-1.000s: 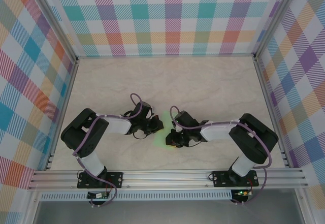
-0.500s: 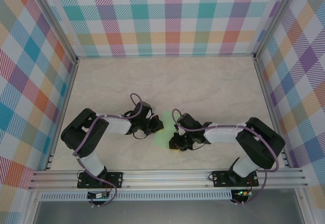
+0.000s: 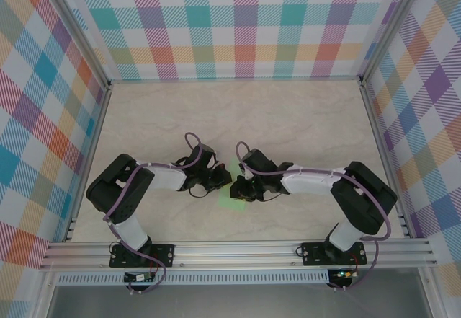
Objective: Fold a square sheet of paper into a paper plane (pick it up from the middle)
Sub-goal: Fold the triangle a second time at the center of the table.
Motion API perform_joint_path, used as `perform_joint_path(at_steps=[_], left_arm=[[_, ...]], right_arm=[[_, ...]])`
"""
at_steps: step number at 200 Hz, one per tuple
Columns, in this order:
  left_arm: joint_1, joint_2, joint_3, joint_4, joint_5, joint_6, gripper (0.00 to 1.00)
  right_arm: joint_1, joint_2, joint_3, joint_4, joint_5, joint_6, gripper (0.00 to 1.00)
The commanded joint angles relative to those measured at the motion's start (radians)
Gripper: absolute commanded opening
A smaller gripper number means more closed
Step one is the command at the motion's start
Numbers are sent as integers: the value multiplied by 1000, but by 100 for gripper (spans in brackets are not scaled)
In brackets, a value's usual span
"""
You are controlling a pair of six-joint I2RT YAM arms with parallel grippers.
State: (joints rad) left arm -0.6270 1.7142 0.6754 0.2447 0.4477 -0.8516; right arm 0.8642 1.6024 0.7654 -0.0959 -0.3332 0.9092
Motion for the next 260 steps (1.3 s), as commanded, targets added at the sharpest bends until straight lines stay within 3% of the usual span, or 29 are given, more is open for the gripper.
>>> perform_joint_path(at_steps=[1, 86, 151, 190, 260], left_arm=[[-10, 55, -34, -83, -70, 5, 0], [-9, 77, -19, -87, -68, 5, 0], [-10, 85, -21, -83, -67, 4, 0], [-9, 88, -20, -81, -66, 3, 0], [-10, 93, -28, -74, -66, 6, 0]], right_arm=[[7, 0, -85, 35, 7, 44, 19], [7, -120, -139, -54, -23, -21, 24], [11, -3, -28, 31, -41, 19, 22], [39, 42, -85, 70, -55, 51, 21], [70, -20, -193, 45, -16, 64, 23]])
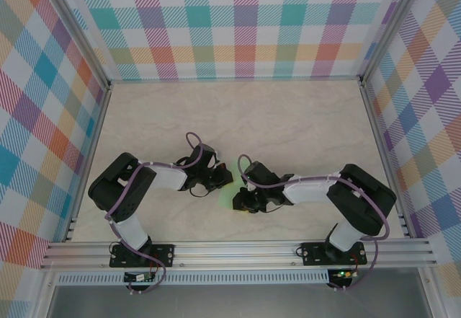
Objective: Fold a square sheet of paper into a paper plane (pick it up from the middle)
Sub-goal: Fold the triangle a second time at the center of the table.
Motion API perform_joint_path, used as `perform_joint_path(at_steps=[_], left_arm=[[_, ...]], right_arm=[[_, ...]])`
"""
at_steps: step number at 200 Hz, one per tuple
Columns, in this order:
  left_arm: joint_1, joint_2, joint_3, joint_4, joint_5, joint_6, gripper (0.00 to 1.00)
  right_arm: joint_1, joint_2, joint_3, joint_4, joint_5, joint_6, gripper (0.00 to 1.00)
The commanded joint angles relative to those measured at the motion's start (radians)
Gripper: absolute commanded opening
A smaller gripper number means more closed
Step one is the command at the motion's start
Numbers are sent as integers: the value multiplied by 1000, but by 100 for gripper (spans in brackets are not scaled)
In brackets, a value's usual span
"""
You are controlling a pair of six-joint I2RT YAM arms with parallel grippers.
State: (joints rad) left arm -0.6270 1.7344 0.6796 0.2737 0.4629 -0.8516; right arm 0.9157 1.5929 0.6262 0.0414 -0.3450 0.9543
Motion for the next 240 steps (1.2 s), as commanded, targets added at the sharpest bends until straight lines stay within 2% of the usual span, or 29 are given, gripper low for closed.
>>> perform_joint_path(at_steps=[1, 52, 86, 122, 143, 189, 240], left_arm=[[-10, 73, -31, -103, -81, 6, 0], [-10, 72, -27, -110, -76, 8, 0], [-10, 68, -28, -108, -70, 7, 0], [-10, 70, -28, -107, -70, 6, 0], [-10, 73, -28, -97, -68, -2, 0], [-10, 80, -25, -80, -53, -1, 0], [-10, 112, -29, -71, -44, -7, 0]], right_arm=[[18, -12, -54, -92, -3, 20, 23], [17, -77, -102, -69, 18, 69, 25], [14, -164, -85, -105, 74, 72, 29], [20, -71, 122, -251, 136, 15, 26], [20, -25, 190, -326, 179, 63, 26], [25, -49, 328, -576, 290, 169, 27], [22, -43, 432, -655, 305, 152, 30]])
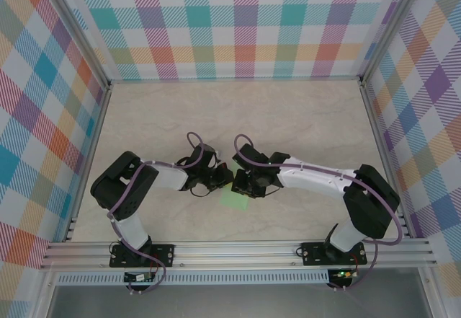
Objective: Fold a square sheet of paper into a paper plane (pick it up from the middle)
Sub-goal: Fold the triangle a second time at the center of the table.
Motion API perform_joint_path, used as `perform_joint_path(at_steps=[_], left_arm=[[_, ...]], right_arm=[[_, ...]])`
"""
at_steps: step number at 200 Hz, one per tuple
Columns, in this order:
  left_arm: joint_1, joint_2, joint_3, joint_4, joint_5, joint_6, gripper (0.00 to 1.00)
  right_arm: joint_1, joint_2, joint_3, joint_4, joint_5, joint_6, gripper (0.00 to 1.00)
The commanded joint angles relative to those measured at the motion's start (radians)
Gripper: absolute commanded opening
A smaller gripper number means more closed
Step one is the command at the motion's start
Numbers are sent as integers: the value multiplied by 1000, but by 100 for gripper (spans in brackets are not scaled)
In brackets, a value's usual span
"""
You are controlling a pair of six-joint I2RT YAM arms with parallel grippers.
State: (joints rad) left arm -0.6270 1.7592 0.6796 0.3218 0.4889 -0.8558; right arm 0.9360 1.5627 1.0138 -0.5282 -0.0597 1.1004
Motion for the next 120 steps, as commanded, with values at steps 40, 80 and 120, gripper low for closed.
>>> perform_joint_path(at_steps=[40, 80, 120], left_arm=[[-10, 115, -23, -102, -52, -4, 0], [-10, 102, -31, -106, -55, 4, 0], [-10, 92, -15, -115, -51, 8, 0]], right_arm=[[-9, 32, 87, -76, -52, -45, 30], [-17, 49, 104, -84, -60, -61, 32], [-41, -19, -26, -15, -4, -12, 41]])
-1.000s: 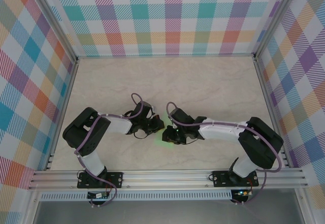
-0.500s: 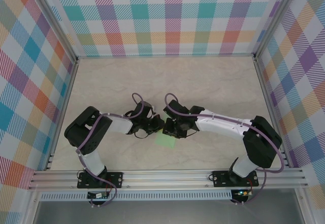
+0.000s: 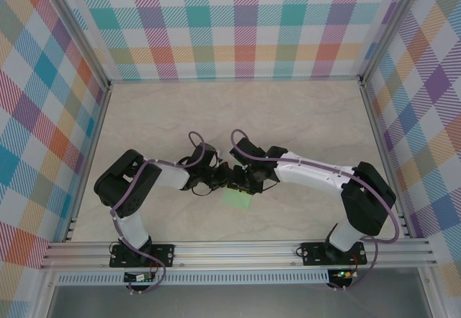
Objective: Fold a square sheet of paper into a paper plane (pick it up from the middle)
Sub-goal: Fold the triangle a second time at the center of the table.
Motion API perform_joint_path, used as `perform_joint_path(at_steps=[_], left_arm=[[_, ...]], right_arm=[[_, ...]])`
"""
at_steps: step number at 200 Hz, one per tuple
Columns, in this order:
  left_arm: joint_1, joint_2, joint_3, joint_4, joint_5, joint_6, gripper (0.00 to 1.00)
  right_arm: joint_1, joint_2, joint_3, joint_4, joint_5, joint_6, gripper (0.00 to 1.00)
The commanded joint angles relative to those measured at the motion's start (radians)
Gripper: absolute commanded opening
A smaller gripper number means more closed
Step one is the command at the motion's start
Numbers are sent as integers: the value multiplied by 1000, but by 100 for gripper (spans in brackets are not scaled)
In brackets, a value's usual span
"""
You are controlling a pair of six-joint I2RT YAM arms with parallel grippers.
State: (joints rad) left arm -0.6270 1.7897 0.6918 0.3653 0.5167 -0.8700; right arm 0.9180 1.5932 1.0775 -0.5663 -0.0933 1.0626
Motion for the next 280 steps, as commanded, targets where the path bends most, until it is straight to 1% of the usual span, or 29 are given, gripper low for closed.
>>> perform_joint_path(at_steps=[1, 27, 48, 58, 71, 118, 137, 151, 169, 188, 219, 243, 266, 280], left_arm=[[-10, 62, -27, -158, -78, 23, 0], [-10, 50, -18, -163, -77, 20, 0], [-10, 34, -12, -181, -80, 29, 0], [-10, 30, -10, -183, -78, 29, 0], [-10, 28, -3, -190, -75, 37, 0], [-10, 30, 2, -187, -72, 38, 0], [-10, 34, 3, -188, -72, 40, 0], [-10, 31, -1, -187, -72, 37, 0], [-9, 27, -5, -189, -78, 37, 0], [-9, 26, -14, -181, -79, 34, 0], [-10, 30, -15, -180, -78, 35, 0], [-10, 27, -21, -179, -78, 37, 0], [-10, 28, -26, -180, -81, 36, 0], [-10, 28, -29, -177, -82, 34, 0]], right_arm=[[-26, -51, -95, 30, 27, 28, 41], [-62, -84, -214, 181, -25, 55, 45], [-67, -85, -228, 190, -19, 67, 46], [-70, -79, -248, 216, -24, 92, 48], [-81, -57, -269, 259, -46, 101, 48], [-89, -31, -295, 313, -32, 112, 47], [-91, -21, -301, 306, -34, 127, 47], [-91, -27, -309, 298, -26, 132, 47], [-90, -55, -324, 263, 23, 140, 47], [-93, -73, -355, 291, 27, 143, 48], [-93, -40, -388, 421, -45, 139, 42], [-91, -44, -425, 513, -54, 161, 38], [-93, -48, -421, 533, -62, 147, 36], [-92, -47, -408, 512, -61, 137, 35]])
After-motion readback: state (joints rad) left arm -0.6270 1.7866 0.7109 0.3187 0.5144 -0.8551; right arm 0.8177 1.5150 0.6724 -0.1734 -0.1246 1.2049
